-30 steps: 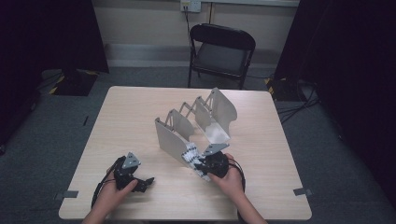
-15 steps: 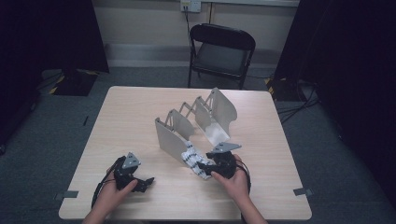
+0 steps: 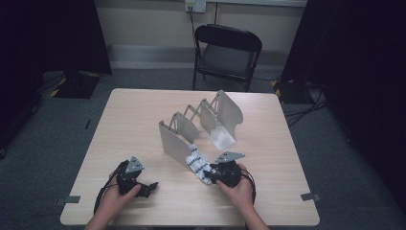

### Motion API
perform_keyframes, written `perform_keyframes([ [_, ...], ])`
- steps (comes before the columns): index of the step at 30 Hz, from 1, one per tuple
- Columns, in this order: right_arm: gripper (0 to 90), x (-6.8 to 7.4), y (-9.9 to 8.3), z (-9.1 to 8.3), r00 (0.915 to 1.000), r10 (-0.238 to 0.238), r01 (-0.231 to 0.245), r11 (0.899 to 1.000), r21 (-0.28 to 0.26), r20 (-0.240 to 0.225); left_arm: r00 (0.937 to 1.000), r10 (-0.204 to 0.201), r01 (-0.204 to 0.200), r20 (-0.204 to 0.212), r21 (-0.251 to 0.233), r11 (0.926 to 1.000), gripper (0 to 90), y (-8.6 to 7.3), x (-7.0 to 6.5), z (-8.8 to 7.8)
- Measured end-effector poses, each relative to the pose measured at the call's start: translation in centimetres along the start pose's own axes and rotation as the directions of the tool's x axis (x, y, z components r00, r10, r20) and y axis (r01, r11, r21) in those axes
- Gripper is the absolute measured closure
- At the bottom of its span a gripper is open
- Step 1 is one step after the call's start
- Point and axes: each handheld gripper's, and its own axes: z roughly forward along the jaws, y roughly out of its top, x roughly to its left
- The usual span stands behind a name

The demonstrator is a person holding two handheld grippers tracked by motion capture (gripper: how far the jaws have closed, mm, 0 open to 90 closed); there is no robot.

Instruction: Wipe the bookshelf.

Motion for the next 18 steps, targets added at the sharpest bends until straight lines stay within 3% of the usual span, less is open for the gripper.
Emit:
perform_keyframes([
  [4,70.2,0.6,0.3,0.7,0.9997,-0.024,0.024,1.0,-0.008,0.01,1.0,0.0,0.0,0.002,0.0,1.0,0.0,0.0,0.0,0.0],
  [10,71.5,0.7,0.7,1.3,0.9996,-0.029,0.029,1.0,-0.007,0.002,1.0,0.0,0.0,0.002,0.0,1.0,0.0,0.0,0.0,0.0],
  [18,71.6,0.5,3.3,3.2,0.9994,-0.028,0.029,0.999,0.02,-0.022,1.0,0.0,0.0,0.002,0.0,1.0,0.0,0.0,0.0,0.0],
])
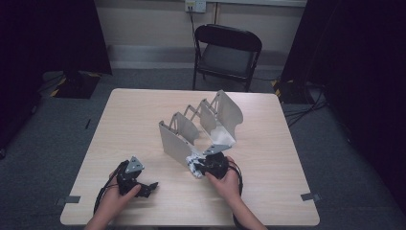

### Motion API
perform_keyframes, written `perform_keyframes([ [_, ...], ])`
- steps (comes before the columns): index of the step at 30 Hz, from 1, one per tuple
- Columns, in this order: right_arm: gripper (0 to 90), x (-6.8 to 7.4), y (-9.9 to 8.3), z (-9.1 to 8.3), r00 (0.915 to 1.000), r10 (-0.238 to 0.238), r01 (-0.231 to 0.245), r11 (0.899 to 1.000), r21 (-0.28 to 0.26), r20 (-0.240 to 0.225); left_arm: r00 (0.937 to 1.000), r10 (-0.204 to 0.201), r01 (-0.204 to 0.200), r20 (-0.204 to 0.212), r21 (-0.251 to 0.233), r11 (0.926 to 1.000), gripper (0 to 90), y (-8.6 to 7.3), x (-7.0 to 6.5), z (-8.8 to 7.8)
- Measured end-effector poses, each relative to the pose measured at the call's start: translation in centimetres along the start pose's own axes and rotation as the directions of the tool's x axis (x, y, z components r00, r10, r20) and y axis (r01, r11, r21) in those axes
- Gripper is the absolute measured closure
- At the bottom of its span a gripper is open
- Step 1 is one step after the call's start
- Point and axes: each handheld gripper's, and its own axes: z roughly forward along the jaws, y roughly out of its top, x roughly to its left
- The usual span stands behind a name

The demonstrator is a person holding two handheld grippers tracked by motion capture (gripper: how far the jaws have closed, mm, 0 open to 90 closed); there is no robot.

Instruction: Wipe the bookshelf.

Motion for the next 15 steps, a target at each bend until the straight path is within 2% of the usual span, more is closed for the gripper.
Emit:
perform_keyframes([
  [2,71.0,0.0,0.5,0.6,1.0,-0.008,0.008,1.0,0.006,0.0,1.0,0.0,0.0,-0.003,-0.002,1.0,0.0,0.0,0.0,0.0],
  [6,70.6,0.0,0.8,1.2,0.9998,0.018,-0.018,1.0,0.002,-0.002,1.0,0.001,-0.001,-0.002,0.0,1.0,0.0,0.0,0.0,0.0],
  [9,71.6,-0.1,0.5,1.3,0.9988,0.049,-0.049,0.999,-0.02,-0.005,1.0,0.0,0.0,-0.004,-0.002,1.0,0.0,0.0,0.0,0.0],
  [12,73.6,0.1,0.1,1.1,0.9993,0.035,-0.035,0.999,-0.03,0.013,1.0,0.0,0.0,-0.002,-0.002,1.0,0.0,0.0,0.0,0.0],
  [15,74.1,0.0,-0.2,0.6,0.9989,0.043,-0.043,0.999,-0.018,0.016,1.0,0.001,-0.001,-0.004,-0.002,1.0,0.0,0.0,0.0,0.0],
])
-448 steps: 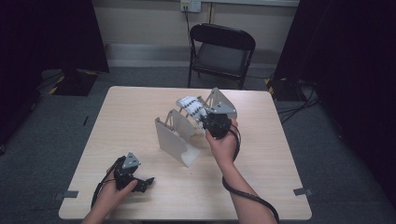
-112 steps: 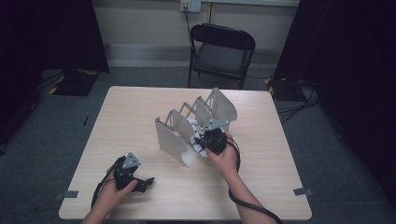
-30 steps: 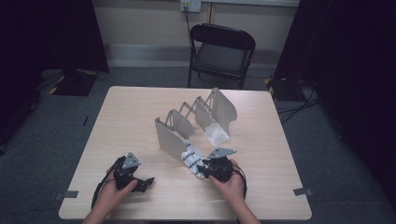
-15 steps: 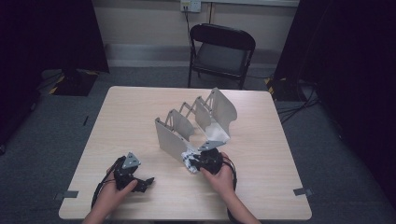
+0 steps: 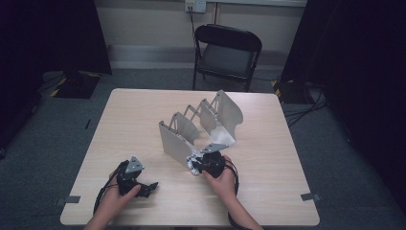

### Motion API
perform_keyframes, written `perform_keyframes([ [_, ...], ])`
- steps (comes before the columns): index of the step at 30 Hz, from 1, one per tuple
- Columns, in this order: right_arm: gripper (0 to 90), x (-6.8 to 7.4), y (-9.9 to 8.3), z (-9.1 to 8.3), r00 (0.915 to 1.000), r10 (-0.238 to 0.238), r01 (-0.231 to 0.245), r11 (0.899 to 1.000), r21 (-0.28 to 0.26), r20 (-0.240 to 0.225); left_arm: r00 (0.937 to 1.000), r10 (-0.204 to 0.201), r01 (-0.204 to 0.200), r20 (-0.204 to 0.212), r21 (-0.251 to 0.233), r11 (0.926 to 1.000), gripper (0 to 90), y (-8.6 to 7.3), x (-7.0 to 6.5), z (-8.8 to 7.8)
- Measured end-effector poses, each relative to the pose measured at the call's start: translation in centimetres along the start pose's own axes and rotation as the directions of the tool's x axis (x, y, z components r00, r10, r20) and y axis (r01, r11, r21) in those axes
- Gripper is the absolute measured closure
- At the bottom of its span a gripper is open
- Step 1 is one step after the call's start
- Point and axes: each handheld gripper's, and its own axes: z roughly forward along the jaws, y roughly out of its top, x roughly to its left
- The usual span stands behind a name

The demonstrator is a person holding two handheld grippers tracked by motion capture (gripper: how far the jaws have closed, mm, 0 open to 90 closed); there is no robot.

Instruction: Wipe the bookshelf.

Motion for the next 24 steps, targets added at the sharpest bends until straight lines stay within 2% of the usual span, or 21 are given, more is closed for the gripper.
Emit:
perform_keyframes([
  [4,73.5,-0.2,-0.4,-1.0,0.9999,0.013,-0.013,0.999,0.03,0.008,1.0,0.001,-0.001,0.001,0.002,1.0,0.0,0.0,0.0,0.0],
  [6,68.3,-0.3,-0.7,-1.6,0.996,0.09,-0.09,0.996,0.013,0.001,1.0,0.001,-0.001,0.001,0.002,1.0,0.0,0.0,0.0,0.0],
  [8,65.4,0.0,-0.5,-2.2,0.9976,0.067,-0.067,0.997,-0.035,0.017,1.0,0.001,-0.001,0.001,0.002,1.0,0.0,0.0,0.0,0.0],
  [9,64.1,0.1,-0.4,-2.2,0.9982,0.053,-0.052,0.998,-0.036,0.029,1.0,0.001,-0.001,0.001,0.002,1.0,0.0,0.0,0.0,0.0],
  [11,64.1,0.3,-0.4,-1.8,0.9987,0.048,-0.048,0.998,-0.027,0.012,1.0,0.002,-0.002,0.001,0.002,1.0,0.0,0.0,0.0,0.0],
  [14,71.4,0.3,-0.2,-1.1,0.999,0.038,-0.037,0.999,-0.018,0.023,1.0,0.004,-0.004,-0.002,0.002,1.0,0.2,0.0,0.0,-0.1],
  [16,75.0,0.3,0.2,-0.8,0.9991,0.035,-0.034,0.999,-0.038,0.026,1.0,0.001,-0.001,-0.003,0.0,1.0,0.2,0.0,0.0,0.0],
  [20,75.1,0.3,1.2,0.4,0.9999,0.012,-0.012,1.0,-0.026,0.007,1.0,0.006,-0.006,-0.003,0.003,1.0,0.2,0.0,0.0,-0.1],
  [24,73.3,0.2,1.2,0.9,1.0,0.006,-0.006,1.0,-0.028,0.0,1.0,0.0,0.0,0.0,0.001,1.0,0.1,0.0,0.0,0.0],
])
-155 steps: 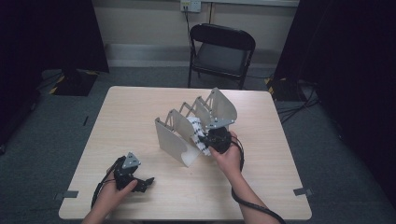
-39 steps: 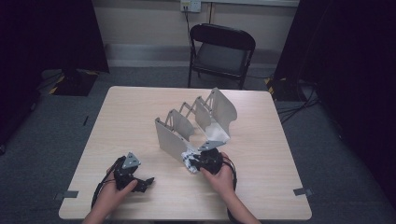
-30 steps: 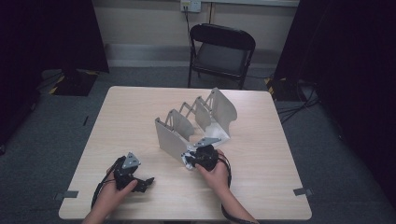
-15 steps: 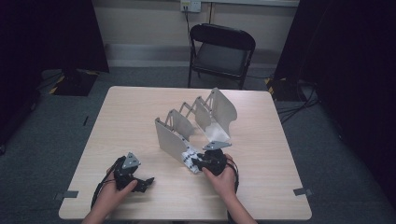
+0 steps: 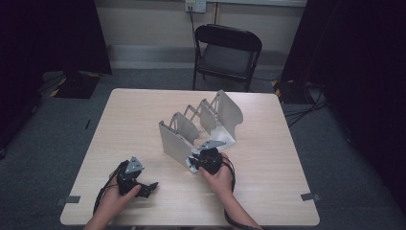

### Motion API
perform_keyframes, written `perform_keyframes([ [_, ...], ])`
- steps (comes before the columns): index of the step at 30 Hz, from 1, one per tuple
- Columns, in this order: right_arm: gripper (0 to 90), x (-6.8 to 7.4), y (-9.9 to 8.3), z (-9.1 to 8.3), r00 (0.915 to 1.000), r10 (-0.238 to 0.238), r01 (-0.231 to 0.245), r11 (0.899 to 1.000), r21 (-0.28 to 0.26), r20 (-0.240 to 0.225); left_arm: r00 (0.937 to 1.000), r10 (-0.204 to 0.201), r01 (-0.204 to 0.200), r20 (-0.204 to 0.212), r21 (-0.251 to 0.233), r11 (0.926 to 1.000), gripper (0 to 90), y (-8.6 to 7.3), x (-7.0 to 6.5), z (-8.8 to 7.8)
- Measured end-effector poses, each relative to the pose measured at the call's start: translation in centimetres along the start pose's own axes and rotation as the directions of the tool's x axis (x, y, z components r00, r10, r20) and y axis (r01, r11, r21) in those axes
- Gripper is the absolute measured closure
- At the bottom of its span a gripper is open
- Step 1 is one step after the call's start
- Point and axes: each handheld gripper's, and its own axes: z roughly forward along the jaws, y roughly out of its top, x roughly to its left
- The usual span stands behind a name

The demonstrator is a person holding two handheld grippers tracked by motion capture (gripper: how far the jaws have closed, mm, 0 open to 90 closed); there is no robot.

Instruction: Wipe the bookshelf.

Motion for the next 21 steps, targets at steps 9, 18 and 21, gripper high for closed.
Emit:
perform_keyframes([
  [9,74.7,0.0,-0.7,-0.2,0.9999,0.009,-0.009,1.0,0.0,-0.009,1.0,0.0,0.0,0.0,-0.001,1.0,0.0,0.0,0.0,0.0],
  [18,74.5,-0.1,-1.7,-1.8,1.0,0.004,-0.004,0.999,0.036,-0.009,1.0,0.0,0.0,-0.001,-0.001,1.0,0.0,0.0,0.0,0.0],
  [21,74.5,-0.1,-2.0,-2.4,1.0,-0.001,0.001,0.999,0.049,0.009,1.0,0.0,0.0,-0.001,-0.001,1.0,0.0,0.0,0.0,0.0],
])
